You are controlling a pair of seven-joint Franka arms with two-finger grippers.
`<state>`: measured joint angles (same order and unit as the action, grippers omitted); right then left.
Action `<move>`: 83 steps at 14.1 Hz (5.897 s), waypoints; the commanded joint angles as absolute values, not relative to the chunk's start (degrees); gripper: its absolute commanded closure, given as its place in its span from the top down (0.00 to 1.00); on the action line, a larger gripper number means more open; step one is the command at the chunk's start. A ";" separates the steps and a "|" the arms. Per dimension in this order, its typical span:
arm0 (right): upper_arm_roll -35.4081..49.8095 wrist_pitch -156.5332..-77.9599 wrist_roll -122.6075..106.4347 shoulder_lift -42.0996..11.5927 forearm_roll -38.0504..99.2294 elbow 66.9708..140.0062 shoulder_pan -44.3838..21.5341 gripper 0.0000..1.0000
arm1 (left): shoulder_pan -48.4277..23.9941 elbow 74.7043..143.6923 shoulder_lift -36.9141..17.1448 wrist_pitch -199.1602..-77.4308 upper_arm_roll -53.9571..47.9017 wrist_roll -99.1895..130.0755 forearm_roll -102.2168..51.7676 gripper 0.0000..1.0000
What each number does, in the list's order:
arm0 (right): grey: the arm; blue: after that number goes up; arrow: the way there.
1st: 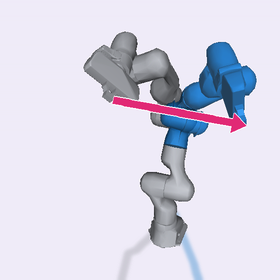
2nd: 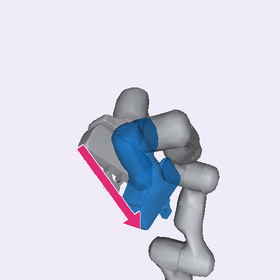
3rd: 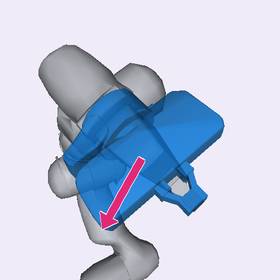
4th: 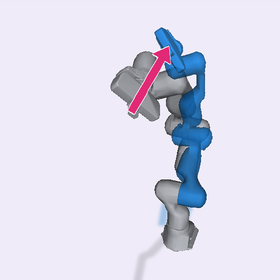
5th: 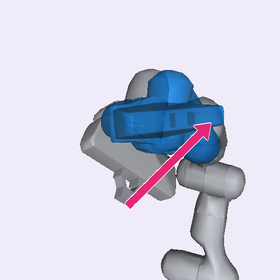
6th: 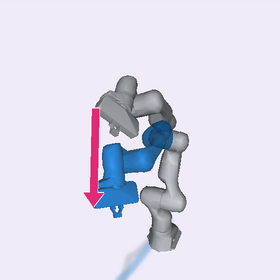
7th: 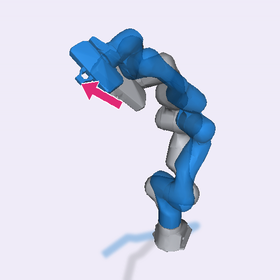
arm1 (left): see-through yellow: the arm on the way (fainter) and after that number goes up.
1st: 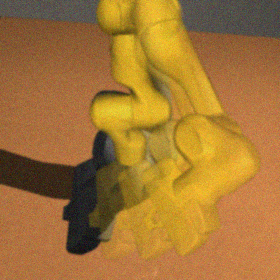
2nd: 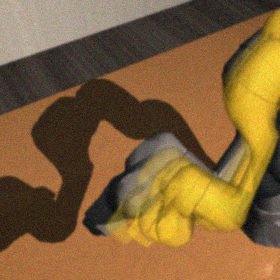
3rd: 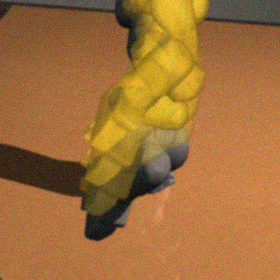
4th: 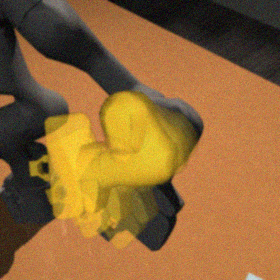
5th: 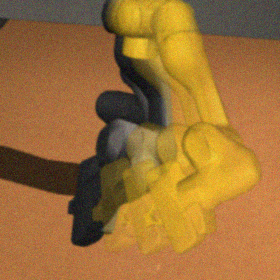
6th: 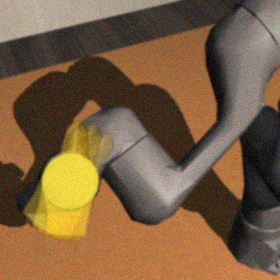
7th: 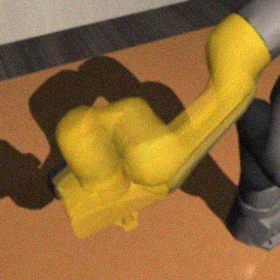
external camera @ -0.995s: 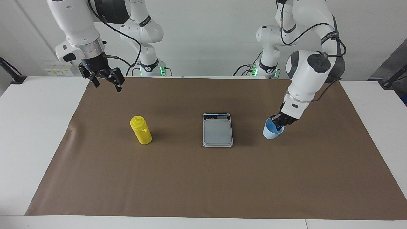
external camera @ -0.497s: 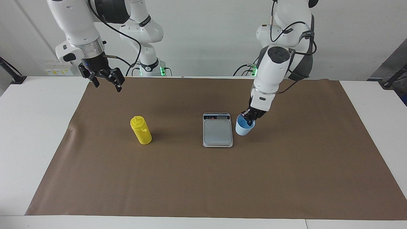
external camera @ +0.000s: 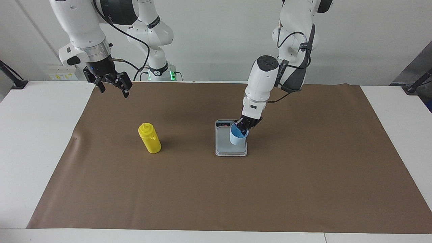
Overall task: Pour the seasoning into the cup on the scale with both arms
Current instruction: 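Carry the cup with the left gripper and set it on the scale, then release the cup and withdraw the left gripper to rest, then open the right gripper and reach it to the yellow bottle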
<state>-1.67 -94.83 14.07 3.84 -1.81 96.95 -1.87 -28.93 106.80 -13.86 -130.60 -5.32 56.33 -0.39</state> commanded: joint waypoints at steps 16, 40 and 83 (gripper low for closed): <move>-1.58 -95.27 14.77 4.48 -2.29 97.91 -1.05 1.00 | -30.94 108.81 -15.12 -133.25 -4.31 57.83 4.04 1.00; -1.67 -95.01 14.68 4.48 -2.29 97.82 -1.23 1.00 | -2.73 105.74 0.70 -106.10 -2.90 -0.78 -0.44 1.00; -2.02 -115.75 -117.49 -4.83 67.85 129.99 15.38 1.00 | -2.37 92.63 3.78 -88.42 -2.02 0.09 -0.97 1.00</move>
<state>-2.34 -114.82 -112.88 -3.60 65.25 128.86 15.24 -2.69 91.23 2.34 -89.08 -1.81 -0.68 -1.39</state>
